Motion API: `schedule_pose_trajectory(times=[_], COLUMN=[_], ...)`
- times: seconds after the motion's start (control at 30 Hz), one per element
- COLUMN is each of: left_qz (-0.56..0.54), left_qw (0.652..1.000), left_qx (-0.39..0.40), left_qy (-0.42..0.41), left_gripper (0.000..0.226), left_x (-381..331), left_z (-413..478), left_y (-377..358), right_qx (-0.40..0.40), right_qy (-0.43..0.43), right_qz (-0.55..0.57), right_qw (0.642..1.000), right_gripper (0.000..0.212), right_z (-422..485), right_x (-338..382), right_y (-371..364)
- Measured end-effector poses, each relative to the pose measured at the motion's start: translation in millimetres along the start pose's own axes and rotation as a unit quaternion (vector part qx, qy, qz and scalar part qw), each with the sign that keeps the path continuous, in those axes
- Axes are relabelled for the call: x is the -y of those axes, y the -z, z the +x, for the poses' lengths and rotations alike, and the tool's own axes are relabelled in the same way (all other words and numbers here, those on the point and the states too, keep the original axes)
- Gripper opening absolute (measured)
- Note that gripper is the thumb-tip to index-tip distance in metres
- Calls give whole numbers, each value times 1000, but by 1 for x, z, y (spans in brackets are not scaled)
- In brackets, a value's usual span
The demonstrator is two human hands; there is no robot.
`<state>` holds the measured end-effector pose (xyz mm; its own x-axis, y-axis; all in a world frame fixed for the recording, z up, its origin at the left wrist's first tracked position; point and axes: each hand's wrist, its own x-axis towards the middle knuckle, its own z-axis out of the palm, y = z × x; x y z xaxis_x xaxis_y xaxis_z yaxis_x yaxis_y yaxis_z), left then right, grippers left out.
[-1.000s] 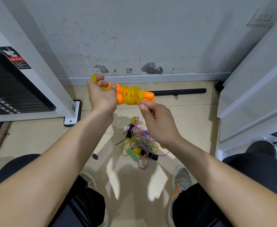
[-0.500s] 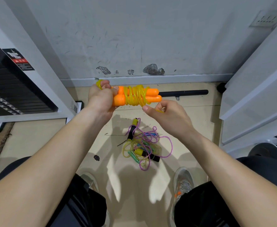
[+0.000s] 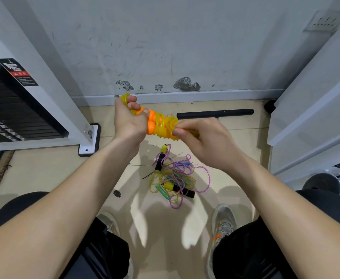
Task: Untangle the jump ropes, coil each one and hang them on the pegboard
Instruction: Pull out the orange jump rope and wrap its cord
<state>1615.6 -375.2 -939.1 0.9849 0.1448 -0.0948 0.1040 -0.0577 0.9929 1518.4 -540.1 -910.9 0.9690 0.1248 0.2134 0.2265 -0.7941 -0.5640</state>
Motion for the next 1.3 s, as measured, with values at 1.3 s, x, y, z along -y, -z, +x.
schedule_pose_trajectory(times=[1.3], left_qz=[-149], left_qw=[951], left_qx=[112], left_qy=[248], left_gripper=[29], left_x=[-24], left_z=[2], left_y=[23], right_qx=[171], right_qy=[-140], right_qz=[431], right_qw=[875], right_gripper=[25], right_z=[6], right_x=[-30], right_y=[16])
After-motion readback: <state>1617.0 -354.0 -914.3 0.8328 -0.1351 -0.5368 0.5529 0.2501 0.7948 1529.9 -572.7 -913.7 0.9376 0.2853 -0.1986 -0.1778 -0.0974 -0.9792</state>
